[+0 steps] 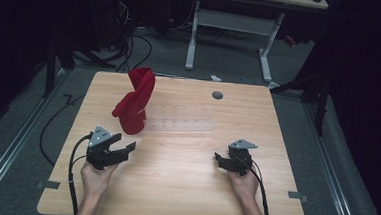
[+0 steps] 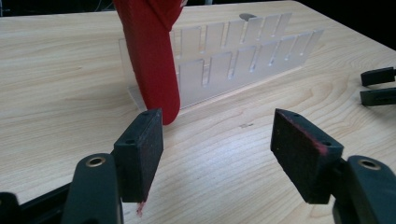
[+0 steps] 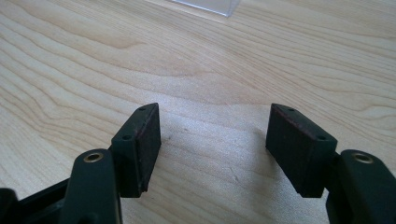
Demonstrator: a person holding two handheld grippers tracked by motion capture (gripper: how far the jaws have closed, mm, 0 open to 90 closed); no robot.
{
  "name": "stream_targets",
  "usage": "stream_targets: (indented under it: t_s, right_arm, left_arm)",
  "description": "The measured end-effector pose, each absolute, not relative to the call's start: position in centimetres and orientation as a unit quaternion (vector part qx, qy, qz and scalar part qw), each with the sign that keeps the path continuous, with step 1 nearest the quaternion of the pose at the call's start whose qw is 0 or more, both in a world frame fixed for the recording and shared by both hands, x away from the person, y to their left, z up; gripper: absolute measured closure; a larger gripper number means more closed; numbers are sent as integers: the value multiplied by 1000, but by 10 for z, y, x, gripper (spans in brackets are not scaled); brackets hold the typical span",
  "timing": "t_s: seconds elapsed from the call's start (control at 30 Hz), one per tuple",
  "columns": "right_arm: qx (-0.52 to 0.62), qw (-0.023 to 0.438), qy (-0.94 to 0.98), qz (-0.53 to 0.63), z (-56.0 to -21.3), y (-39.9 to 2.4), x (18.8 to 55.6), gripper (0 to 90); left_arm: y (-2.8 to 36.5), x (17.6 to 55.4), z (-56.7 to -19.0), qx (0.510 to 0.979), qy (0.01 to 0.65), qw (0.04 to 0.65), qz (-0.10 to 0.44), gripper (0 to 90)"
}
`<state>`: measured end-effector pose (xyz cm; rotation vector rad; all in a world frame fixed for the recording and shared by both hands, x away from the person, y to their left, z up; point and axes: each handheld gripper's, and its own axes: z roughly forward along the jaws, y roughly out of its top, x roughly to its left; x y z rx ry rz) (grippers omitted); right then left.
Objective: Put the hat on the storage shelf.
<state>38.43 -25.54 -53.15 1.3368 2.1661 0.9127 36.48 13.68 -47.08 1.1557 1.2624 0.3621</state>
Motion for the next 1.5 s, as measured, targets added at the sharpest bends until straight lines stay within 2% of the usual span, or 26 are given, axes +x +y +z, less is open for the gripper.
stream_targets:
  t_s: [0.47,0.9,1.5]
  right_arm:
    - [483,217,782,329,-531,-255,384,357]
    - [483,217,782,329,-531,-255,384,357]
    - [483,217,782,329,-531,-255,384,356]
  left_arm:
    - [110,355,-484,549,535,629,131,345]
    - [92,355,-503,570,537,611,117,345]
    - [71,363,-524,600,530,586,125,338]
